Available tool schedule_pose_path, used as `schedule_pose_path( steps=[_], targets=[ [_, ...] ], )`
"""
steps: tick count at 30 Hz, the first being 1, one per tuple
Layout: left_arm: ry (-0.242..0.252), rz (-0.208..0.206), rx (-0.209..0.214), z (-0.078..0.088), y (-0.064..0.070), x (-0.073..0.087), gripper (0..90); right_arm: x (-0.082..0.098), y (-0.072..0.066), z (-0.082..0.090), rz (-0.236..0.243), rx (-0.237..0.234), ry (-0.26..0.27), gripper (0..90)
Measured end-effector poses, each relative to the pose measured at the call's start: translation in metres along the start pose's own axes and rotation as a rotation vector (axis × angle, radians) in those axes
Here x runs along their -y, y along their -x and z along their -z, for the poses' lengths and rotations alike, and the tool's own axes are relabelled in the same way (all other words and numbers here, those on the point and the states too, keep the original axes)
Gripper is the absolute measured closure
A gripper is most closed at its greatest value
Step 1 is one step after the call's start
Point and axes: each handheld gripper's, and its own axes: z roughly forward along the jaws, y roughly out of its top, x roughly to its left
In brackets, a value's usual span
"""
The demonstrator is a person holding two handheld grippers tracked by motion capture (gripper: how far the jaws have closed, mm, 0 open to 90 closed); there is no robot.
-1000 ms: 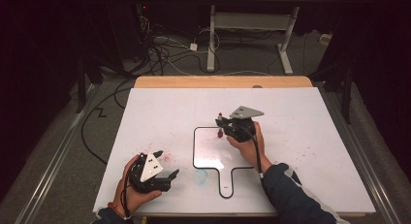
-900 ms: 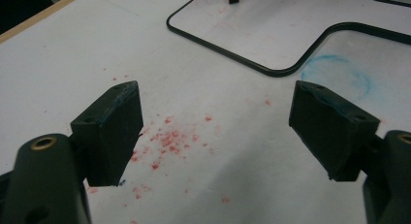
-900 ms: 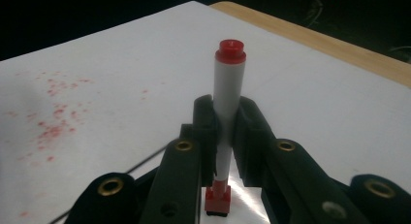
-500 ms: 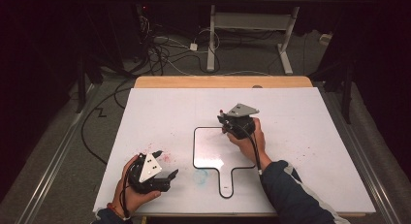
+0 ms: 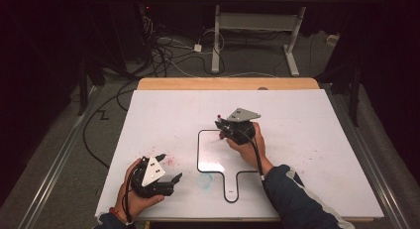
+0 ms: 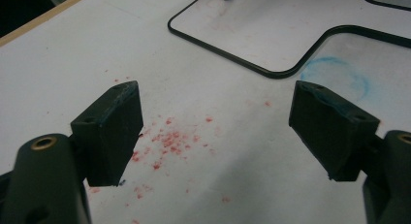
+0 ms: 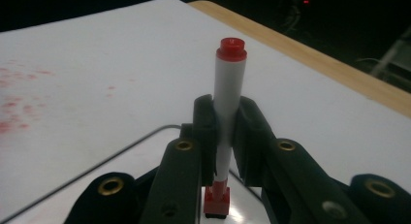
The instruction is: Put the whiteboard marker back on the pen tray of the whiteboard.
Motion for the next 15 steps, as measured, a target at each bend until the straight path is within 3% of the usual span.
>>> schedule_pose_path(
  steps=[3,6,9,15],
  targets=[
    [0.0,0.001,0.002,0.0,0.0,0.0,19.1,0.003,0.014,0.0,-0.036,0.045,0.006,81.4],
    [0.0,0.001,0.004,-0.001,0.0,0.0,19.1,0.003,0.013,-0.001,-0.03,0.058,0.009,81.4],
    [0.0,-0.001,0.005,-0.001,0.0,-0.001,19.1,0.001,0.002,-0.005,-0.032,0.013,0.021,81.4],
    [-0.005,0.01,0.013,-0.001,0.001,0.0,19.1,-0.006,-0.024,-0.013,-0.041,-0.124,0.029,81.4]
  ],
)
